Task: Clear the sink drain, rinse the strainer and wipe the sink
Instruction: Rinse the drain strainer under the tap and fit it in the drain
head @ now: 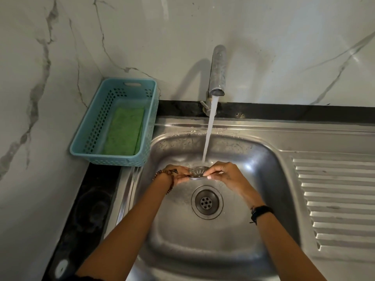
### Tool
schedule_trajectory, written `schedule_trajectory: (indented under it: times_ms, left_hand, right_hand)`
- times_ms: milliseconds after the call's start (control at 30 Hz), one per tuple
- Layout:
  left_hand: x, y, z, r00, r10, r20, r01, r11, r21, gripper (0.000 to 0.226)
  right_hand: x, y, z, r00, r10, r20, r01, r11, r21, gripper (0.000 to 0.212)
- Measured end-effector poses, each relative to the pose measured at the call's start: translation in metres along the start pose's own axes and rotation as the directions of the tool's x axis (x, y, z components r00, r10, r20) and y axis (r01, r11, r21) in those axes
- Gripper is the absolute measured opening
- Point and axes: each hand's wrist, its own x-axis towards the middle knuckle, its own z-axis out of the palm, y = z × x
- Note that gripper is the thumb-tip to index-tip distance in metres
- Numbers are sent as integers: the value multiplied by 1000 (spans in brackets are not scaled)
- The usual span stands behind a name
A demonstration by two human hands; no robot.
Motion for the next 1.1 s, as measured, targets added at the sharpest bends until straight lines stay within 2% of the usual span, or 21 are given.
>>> schedule_trajectory:
  times_ms: [67,133,200,233,300,367,433,500,633,733,800,867,900,967,1000,1033,1100]
  left_hand:
    - [4,0,-3,1000,20,2,-20,997,80,39]
    - [7,0,-5,996,78,-43,-72,990,119,38]
    - [5,2,-6,985,139,-104,-127,985,114,36]
    - [3,3,-6,975,174,-140,-155,978,139,32]
    - [-1,5,-5,949,264,-175,-220,947,235,30]
    - [-5,7,-4,923,339,-182,-275,912,303,32]
    - [-4,9,-4,918,355,-176,-293,907,302,36]
    - [-3,8,-3,920,347,-180,-294,917,268,38]
    - [0,9,2,905,395,-160,-345,899,269,39]
    - [1,4,3,891,443,-99,-411,880,240,34]
    - [0,-4,2,857,512,-64,-469,824,317,28]
    - [-1,-16,2,817,576,-16,-515,743,427,25]
    - [-3,-22,2,811,585,-8,-510,713,481,25]
    - [-4,-34,3,814,580,-16,-478,686,548,27]
    - [-5,-39,4,815,578,-27,-466,683,562,26]
    - [-7,-43,6,818,574,-41,-455,688,565,25]
    - [-10,-48,7,831,552,-71,-436,725,533,23]
  right_hand:
    - [-1,3,0,1000,23,11,-22,999,-47,21]
    - [0,1,2,997,76,-23,-77,996,-53,23]
    - [2,-4,3,986,151,-72,-147,988,48,25]
    - [5,-8,5,975,200,-92,-183,969,165,25]
    - [12,-15,8,930,358,-81,-277,829,487,27]
    - [18,-24,12,868,497,0,-344,599,723,29]
    - [23,-35,15,844,534,59,-369,497,785,28]
    - [29,-43,15,828,557,62,-390,494,777,30]
    - [36,-47,8,826,560,57,-428,558,711,31]
    - [33,-35,-2,857,499,129,-445,589,675,30]
    - [29,-27,-6,865,465,189,-479,653,587,25]
    - [25,-22,-7,854,470,225,-521,771,367,20]
    - [22,-20,-6,839,491,235,-533,827,179,22]
    - [19,-20,-4,806,537,247,-493,841,-222,30]
    - [16,-22,-4,809,536,241,-448,828,-337,32]
    - [14,-25,-4,835,506,215,-404,830,-384,31]
    - [12,-36,-9,916,393,85,-346,878,-332,24]
